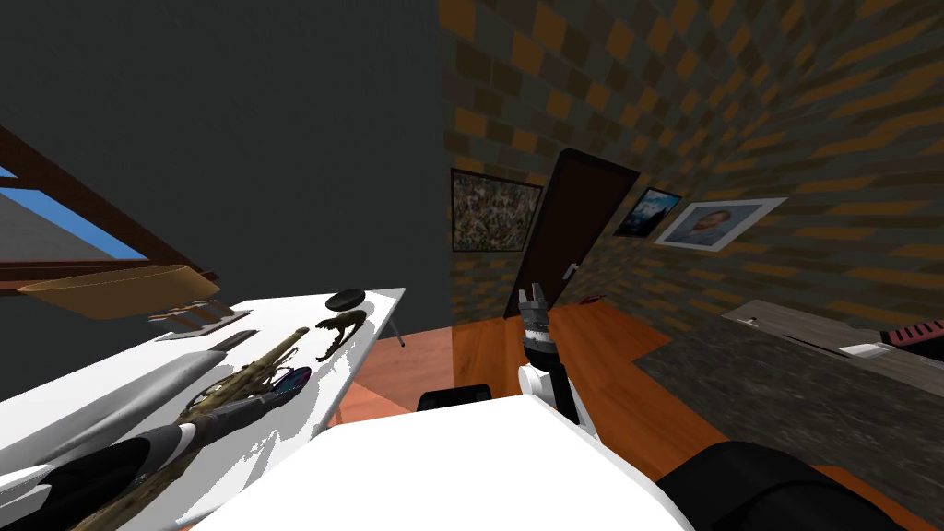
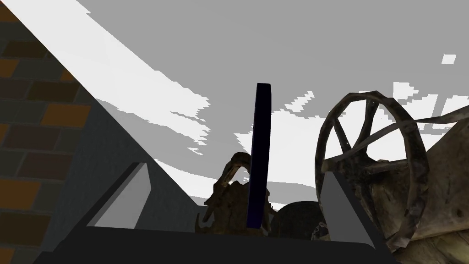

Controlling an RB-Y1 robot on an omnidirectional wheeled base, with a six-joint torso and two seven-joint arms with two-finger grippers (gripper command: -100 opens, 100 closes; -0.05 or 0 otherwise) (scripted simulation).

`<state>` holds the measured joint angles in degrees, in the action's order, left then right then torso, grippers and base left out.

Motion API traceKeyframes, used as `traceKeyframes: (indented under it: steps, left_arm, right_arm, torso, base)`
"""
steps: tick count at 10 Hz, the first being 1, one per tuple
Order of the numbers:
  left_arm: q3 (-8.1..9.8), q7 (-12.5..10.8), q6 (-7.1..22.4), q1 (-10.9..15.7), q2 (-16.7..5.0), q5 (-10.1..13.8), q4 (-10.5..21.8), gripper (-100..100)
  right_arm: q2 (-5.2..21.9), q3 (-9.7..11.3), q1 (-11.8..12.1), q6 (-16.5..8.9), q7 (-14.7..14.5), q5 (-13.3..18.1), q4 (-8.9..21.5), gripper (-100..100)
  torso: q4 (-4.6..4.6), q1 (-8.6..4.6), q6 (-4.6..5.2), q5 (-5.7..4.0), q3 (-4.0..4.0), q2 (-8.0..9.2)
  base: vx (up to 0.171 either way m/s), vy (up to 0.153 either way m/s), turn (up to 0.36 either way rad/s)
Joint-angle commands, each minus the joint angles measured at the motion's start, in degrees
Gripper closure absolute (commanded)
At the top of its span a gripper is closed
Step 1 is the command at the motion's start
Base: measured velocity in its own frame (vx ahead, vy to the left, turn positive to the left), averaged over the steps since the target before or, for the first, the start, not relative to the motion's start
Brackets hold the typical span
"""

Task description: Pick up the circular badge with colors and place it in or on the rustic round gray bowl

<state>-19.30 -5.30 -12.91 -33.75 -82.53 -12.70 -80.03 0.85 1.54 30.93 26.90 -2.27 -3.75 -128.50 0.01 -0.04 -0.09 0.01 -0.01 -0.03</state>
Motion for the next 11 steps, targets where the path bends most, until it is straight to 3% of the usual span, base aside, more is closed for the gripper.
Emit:
traceKeyframes:
  steps: [1, 3, 4, 5, 9, 10, 11]
  left_arm:
    - [-0.35, 0.8, 0.2, 0.5, 2.0, -0.4, 1.2, -100]
    - [-0.70, 1.5, 0.3, 1.1, 3.9, -0.9, 2.4, -100]
    - [-0.90, 1.0, 0.3, 1.2, 3.1, -0.7, 2.0, -100]
    - [-0.93, 1.1, 0.4, 1.3, 3.2, -0.8, 2.1, 100]
    - [-0.90, 1.2, 0.5, 1.3, 3.2, -0.8, 2.1, 100]
    - [-0.90, 1.2, 0.5, 1.3, 3.1, -0.8, 2.1, 0]
    - [-0.21, 0.5, 0.1, 0.3, 1.2, -0.3, 0.7, 100]
  right_arm:
    - [0.0, 0.0, 0.0, 0.0, 0.0, 0.0, 0.0, 0]
    - [0.0, 0.0, 0.0, 0.0, 0.0, 0.0, 0.0, 0]
    - [0.0, 0.0, 0.0, 0.0, 0.0, 0.0, 0.0, 0]
    - [0.0, 0.0, 0.0, 0.0, 0.0, 0.0, 0.0, 0]
    - [0.0, 0.0, 0.0, 0.0, 0.0, 0.0, 0.0, 0]
    - [0.0, 0.0, 0.0, 0.0, 0.0, 0.0, 0.0, 0]
    - [0.0, 0.0, 0.0, 0.0, 0.0, 0.0, 0.0, 0]
  torso:
    - [0.00, 0.00, 0.00, 0.00, 0.00, 0.00]
    - [-0.02, 0.10, 0.01, 0.03, -0.05, -0.08]
    - [-0.03, 0.12, 0.01, 0.03, -0.07, -0.12]
    - [-0.02, 0.07, 0.00, 0.02, -0.04, -0.06]
    - [0.01, 0.04, 0.00, 0.06, 0.02, 0.03]
    - [0.01, 0.06, 0.00, 0.08, 0.02, 0.03]
    - [0.01, 0.06, 0.00, 0.08, 0.02, 0.04]
  base:
    - [0.022, 0.011, -0.101]
    - [0.038, 0.026, -0.083]
    - [0.019, 0.014, -0.016]
    - [0.000, 0.000, 0.000]
    - [0.000, 0.002, 0.002]
    - [0.000, 0.000, 0.000]
    - [-0.024, -0.023, 0.136]
